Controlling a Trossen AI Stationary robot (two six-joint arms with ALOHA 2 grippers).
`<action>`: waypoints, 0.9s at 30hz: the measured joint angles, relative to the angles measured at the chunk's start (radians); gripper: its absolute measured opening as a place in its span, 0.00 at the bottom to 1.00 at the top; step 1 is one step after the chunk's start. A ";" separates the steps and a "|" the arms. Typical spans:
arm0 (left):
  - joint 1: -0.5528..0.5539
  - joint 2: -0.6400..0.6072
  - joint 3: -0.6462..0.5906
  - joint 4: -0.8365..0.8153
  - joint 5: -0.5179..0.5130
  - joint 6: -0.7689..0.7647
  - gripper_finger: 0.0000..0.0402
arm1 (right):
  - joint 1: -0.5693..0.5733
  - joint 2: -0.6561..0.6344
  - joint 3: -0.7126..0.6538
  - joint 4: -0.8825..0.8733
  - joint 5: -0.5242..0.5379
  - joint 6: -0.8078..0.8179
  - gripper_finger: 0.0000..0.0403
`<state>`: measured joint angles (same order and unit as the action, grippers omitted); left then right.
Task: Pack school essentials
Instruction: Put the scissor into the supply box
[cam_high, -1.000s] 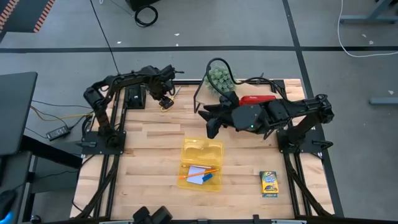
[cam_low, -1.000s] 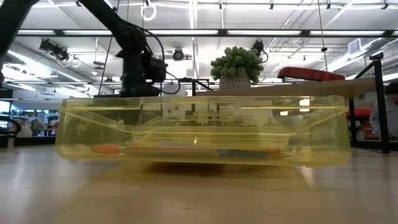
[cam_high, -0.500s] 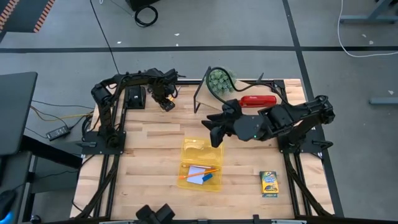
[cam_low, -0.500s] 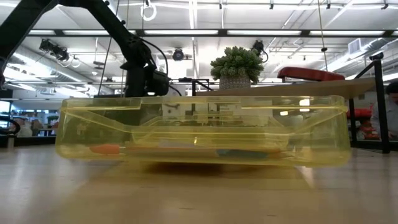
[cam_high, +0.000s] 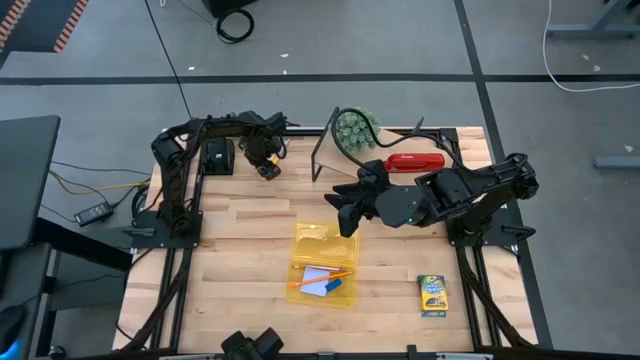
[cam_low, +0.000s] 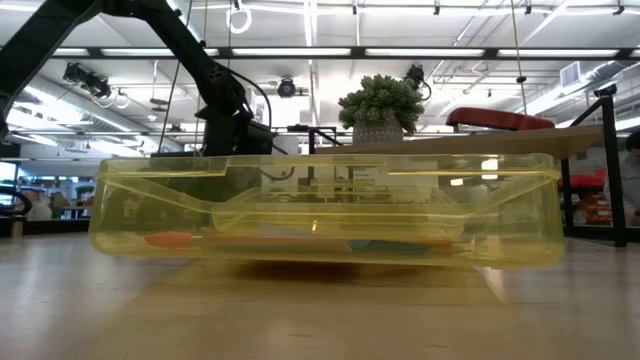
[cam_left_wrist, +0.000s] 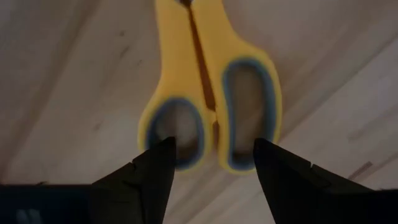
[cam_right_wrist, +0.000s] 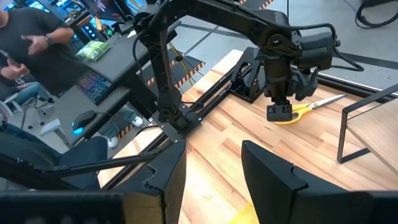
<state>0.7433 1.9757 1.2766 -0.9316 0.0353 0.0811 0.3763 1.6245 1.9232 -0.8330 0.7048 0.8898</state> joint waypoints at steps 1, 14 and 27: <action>0.000 0.013 0.001 -0.008 0.006 0.008 0.55 | 0.000 0.000 0.000 0.000 0.000 -0.001 0.40; -0.017 0.031 0.011 0.004 -0.013 0.010 0.49 | 0.000 0.000 0.000 -0.016 0.000 0.000 0.40; -0.078 0.033 0.010 0.014 -0.067 0.037 0.19 | 0.000 0.000 0.000 -0.043 0.000 0.007 0.40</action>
<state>0.6650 2.0090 1.2861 -0.9176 -0.0315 0.1182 0.3763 1.6245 1.9228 -0.8761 0.7048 0.8970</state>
